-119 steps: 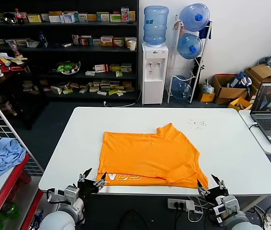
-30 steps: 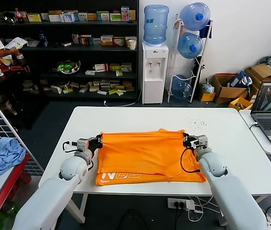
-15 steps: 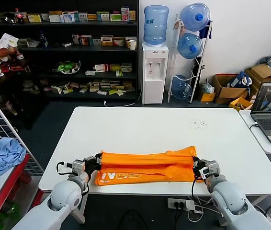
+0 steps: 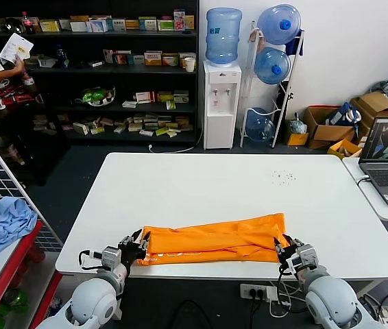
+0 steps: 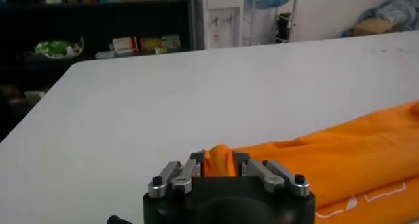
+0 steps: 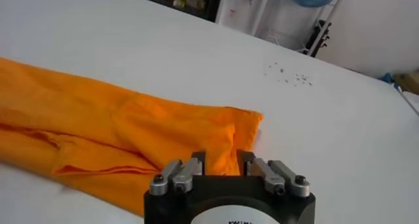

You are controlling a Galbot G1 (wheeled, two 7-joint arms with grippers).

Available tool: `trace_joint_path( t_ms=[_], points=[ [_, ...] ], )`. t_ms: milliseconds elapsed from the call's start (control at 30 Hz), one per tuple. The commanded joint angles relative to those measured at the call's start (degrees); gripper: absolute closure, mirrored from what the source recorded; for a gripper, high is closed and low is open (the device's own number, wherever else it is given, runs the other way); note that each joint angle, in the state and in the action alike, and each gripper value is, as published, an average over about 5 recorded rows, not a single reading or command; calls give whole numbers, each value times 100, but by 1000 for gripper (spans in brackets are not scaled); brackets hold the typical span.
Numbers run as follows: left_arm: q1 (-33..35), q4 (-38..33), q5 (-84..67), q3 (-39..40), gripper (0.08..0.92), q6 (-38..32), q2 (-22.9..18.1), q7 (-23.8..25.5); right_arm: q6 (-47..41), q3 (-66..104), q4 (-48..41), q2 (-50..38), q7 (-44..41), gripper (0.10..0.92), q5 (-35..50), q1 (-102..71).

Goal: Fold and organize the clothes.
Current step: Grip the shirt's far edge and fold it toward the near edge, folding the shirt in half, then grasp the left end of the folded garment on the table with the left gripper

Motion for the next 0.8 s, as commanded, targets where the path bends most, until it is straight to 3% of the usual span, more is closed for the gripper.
trace_joint_path(
  t_ms=[33,300,367,467,800],
  points=[
    [106,285,-777,-52,490,60,-128,-127,-3,41,159,-49,63,497,-23,-134],
    [5,483,-1106,-38,265,301,-164,-100,37,15,194,-57,39,268,-69,-133],
    [8,439,-1116,-28,248,322,-159,-72,37,12,194,-54,42,231,-75,-126],
    [-6,409,-1095,-17,301,325,-161,-40,36,7,188,-55,50,207,-73,-100],
    [-16,264,-951,16,595,229,-194,53,108,1,137,-11,92,203,-118,-43]
  ],
)
